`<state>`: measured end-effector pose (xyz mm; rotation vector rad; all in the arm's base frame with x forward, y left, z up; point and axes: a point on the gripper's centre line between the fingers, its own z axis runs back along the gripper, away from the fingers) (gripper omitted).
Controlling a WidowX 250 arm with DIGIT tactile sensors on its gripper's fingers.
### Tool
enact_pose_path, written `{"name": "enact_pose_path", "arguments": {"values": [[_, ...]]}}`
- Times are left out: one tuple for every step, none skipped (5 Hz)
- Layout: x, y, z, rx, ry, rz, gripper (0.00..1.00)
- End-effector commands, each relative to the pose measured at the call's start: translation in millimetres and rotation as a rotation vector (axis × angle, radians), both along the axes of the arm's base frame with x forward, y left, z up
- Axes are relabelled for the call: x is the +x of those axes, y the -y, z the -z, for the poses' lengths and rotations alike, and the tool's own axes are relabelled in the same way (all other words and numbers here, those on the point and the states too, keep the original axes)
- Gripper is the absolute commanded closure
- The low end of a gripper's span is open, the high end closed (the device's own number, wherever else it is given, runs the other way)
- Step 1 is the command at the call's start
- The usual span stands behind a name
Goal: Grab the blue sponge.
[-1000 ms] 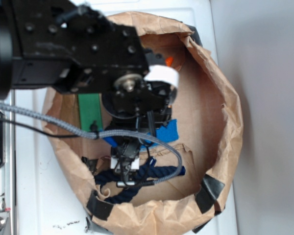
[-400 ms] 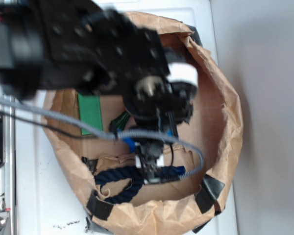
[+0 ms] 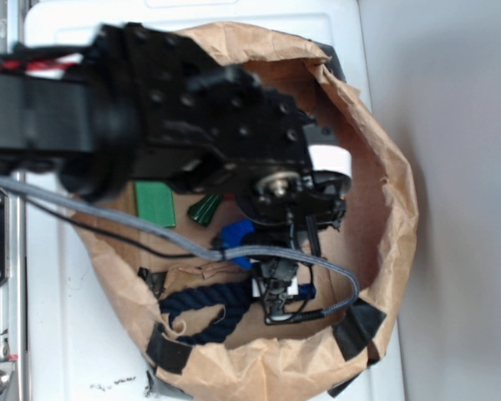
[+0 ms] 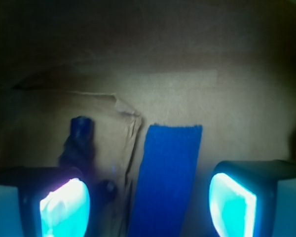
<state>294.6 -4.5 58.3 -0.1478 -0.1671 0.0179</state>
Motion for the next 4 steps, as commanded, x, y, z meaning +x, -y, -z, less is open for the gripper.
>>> {"name": "enact_pose_path", "arguments": {"values": [[5.9,11.1,10.8,0.047,0.072,0.036,0.0],[2.8,11.1,6.2,0.002,0.068,0.071,0.0],[3.1,5.1,5.0,-0.018,0.046,0.062,0.0],[8.1,-8.8,12.8,-0.016,0.049,0.023,0.0]]}}
